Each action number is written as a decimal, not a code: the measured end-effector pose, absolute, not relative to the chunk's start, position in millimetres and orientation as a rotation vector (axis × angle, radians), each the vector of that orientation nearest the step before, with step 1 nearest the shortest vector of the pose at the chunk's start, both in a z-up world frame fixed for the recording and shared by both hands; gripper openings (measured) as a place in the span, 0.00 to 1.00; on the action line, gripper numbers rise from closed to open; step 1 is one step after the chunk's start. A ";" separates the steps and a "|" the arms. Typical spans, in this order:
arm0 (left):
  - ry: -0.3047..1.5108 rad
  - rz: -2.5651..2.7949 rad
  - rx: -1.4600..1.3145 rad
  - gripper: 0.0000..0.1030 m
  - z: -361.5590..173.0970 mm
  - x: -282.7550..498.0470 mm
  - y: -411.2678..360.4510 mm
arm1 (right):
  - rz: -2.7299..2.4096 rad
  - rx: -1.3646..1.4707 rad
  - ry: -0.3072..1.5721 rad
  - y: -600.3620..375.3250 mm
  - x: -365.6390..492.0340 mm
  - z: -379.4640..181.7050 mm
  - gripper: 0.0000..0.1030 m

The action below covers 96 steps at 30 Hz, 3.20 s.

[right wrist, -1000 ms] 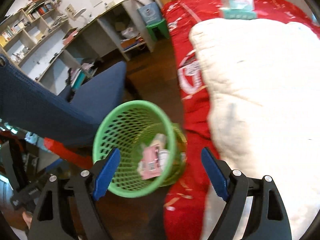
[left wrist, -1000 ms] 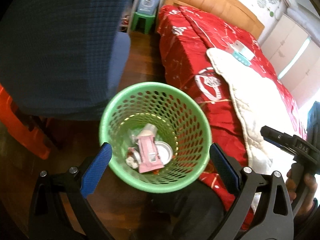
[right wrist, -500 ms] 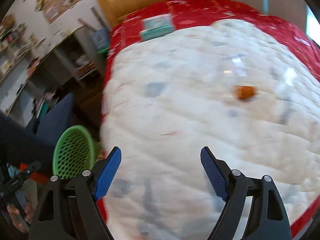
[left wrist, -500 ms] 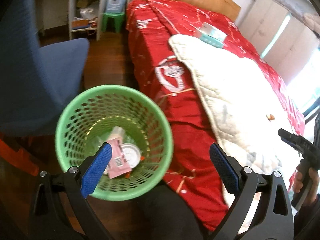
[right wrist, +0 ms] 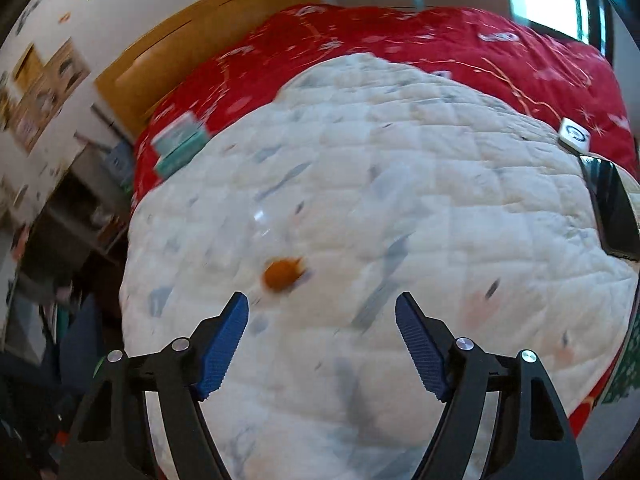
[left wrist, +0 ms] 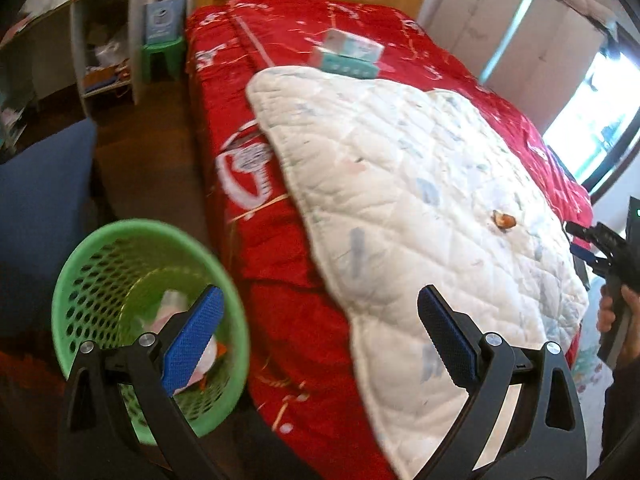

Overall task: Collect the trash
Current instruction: 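Move both tools back over the trash on the quilt, then grasp a clear rectangular box with the left tool while the right tool grasps another, then drop the box in the basket with the left tool while the right tool holds its box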

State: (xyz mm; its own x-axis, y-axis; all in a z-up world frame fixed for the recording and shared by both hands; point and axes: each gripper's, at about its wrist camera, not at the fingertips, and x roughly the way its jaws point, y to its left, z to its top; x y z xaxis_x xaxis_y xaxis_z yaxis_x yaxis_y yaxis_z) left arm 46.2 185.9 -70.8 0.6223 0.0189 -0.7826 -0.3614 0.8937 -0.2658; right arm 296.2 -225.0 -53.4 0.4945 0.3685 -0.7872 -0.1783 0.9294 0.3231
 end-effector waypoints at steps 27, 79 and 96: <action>0.890 0.022 -0.249 0.92 -60.7 225.7 94.0 | 0.338 0.527 1.105 -269.2 412.8 -98.1 0.51; 0.852 -0.036 -0.182 0.50 -75.0 252.4 84.7 | 0.264 0.041 1.162 -162.0 432.0 -116.5 0.53; 0.779 0.199 -0.284 0.50 -50.9 89.7 177.8 | 0.397 -0.013 0.977 -162.1 321.2 -33.9 0.45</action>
State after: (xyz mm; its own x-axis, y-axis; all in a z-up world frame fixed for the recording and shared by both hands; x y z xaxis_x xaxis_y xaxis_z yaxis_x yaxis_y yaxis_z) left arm 89.7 177.8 -50.9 0.6960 0.0714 -0.7145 -0.2796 0.9434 -0.1782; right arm 321.2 -162.1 -33.9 0.4933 0.3218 -0.8082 -0.3337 0.9280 0.1658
